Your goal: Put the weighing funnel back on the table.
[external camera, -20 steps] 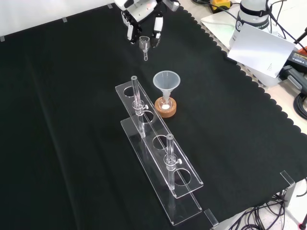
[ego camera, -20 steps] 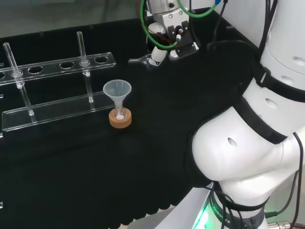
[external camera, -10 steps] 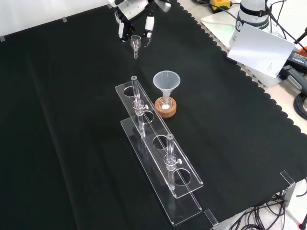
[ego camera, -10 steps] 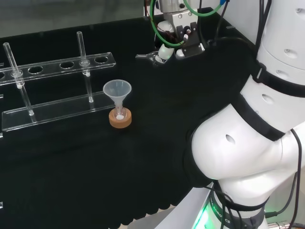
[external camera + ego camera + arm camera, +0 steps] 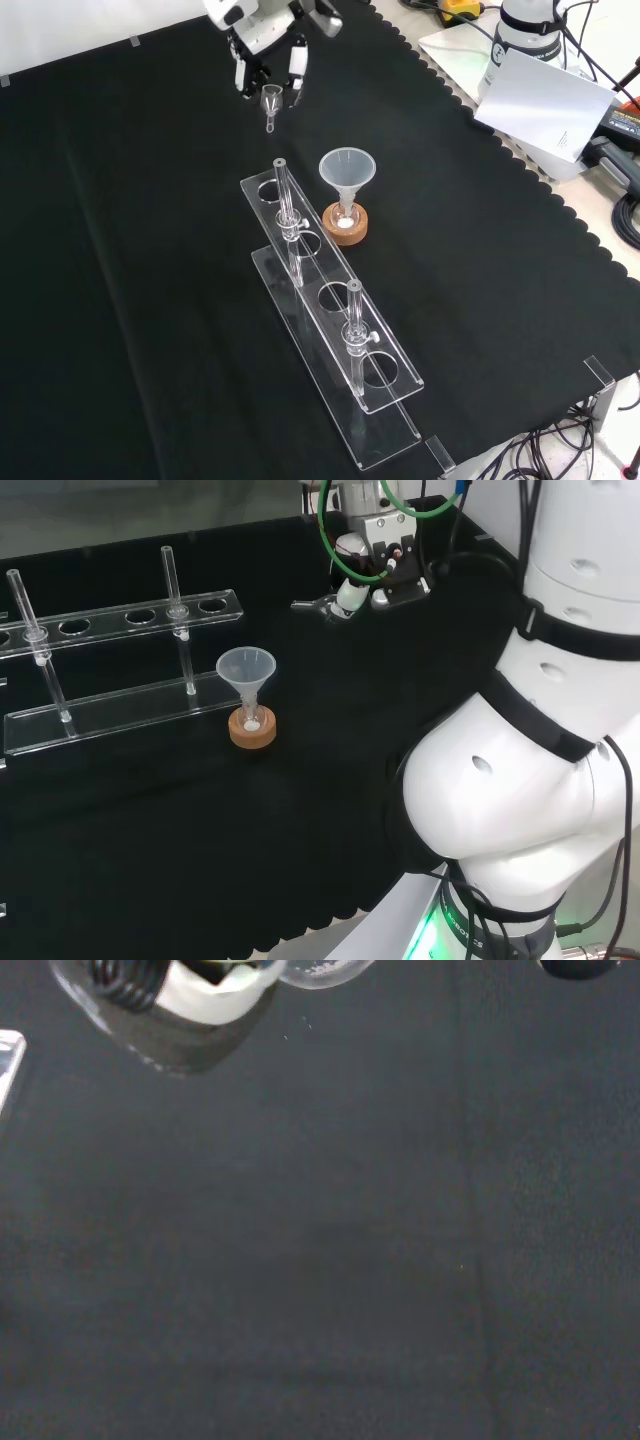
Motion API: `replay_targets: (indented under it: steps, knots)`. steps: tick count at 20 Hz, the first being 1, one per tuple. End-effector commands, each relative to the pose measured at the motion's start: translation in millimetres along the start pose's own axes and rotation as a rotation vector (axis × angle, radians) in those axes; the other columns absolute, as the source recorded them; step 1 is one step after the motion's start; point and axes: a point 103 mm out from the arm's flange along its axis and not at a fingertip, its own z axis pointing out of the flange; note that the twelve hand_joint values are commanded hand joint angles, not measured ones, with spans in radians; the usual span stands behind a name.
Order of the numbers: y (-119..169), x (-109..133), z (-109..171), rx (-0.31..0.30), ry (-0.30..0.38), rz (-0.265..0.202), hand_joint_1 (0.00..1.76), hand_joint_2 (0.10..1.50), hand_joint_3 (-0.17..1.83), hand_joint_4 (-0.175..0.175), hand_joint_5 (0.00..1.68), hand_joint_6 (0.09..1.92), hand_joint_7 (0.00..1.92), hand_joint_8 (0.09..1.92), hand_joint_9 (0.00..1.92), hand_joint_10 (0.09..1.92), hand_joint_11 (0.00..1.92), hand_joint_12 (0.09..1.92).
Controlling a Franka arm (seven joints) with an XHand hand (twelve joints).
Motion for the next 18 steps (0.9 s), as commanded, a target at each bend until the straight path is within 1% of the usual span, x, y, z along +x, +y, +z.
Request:
replay_targets:
  steps: [1, 10, 18]
  knots:
    - [42, -28, 23, 0.028, 0.019, 0.022, 1.09, 0.8, 0.47, 0.175, 1.17, 0.78, 1.42, 0.21, 1.61, 0.09, 1.31, 0.71]
    - [71, -41, 54, 0.078, 0.031, 0.024, 1.09, 0.8, 0.47, 0.175, 1.17, 0.78, 1.42, 0.21, 1.61, 0.09, 1.31, 0.71]
    - [89, -40, 78, 0.117, 0.022, 0.022, 1.09, 0.8, 0.47, 0.175, 1.17, 0.79, 1.42, 0.21, 1.61, 0.09, 1.31, 0.71]
